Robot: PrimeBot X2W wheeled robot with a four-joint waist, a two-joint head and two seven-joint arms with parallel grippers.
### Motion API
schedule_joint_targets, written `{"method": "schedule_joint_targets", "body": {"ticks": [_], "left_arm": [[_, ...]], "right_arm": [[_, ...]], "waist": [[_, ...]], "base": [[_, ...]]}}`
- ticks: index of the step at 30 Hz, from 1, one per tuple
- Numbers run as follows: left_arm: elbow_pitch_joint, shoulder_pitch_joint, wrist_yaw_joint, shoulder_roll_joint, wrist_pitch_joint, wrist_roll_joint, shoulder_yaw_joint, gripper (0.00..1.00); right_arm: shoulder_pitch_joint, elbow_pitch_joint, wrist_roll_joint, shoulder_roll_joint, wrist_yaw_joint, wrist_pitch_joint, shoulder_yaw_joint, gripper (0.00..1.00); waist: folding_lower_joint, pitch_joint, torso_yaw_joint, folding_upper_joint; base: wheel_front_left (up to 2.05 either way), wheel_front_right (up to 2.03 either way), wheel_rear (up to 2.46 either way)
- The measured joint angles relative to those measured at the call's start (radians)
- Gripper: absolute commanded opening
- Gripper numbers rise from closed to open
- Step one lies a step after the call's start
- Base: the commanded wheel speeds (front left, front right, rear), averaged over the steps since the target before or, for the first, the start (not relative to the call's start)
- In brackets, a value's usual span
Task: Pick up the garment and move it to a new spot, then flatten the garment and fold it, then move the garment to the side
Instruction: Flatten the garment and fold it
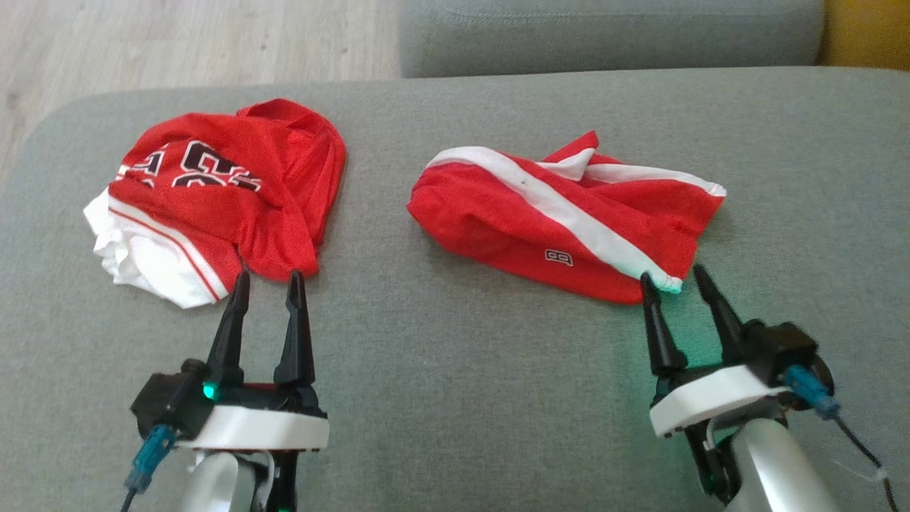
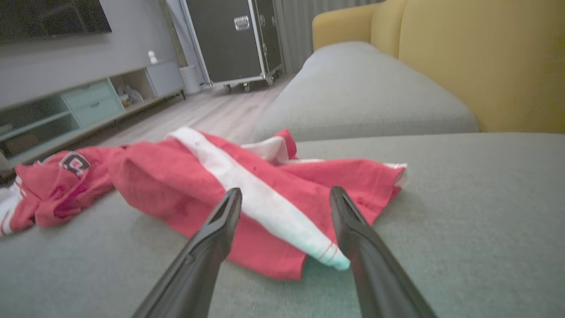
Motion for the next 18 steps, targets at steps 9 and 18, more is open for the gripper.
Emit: {"method": "schedule_joint_targets", "body": {"ticks": [9, 18], "left_arm": [[-0.001, -0.035, 0.000, -0.004, 0.000, -0.041, -0.027, 1.00], [-0.014, -0.036, 0.000, -0.005, 0.000, -0.059, -0.030, 1.00]], "right_arm": [[-0.118, 0.181, -0.146, 0.000, 0.000, 0.000, -0.034, 1.00], [-0.187, 0.330, -0.226, -0.001, 0.000, 0.000, -0.094, 1.00]], "waist": [[0.0002, 0.032, 0.041, 0.0000], [0.0002, 0.050, 0.061, 0.0000]], "base": [[0.00, 0.00, 0.00], [0.00, 0.00, 0.00]]}}
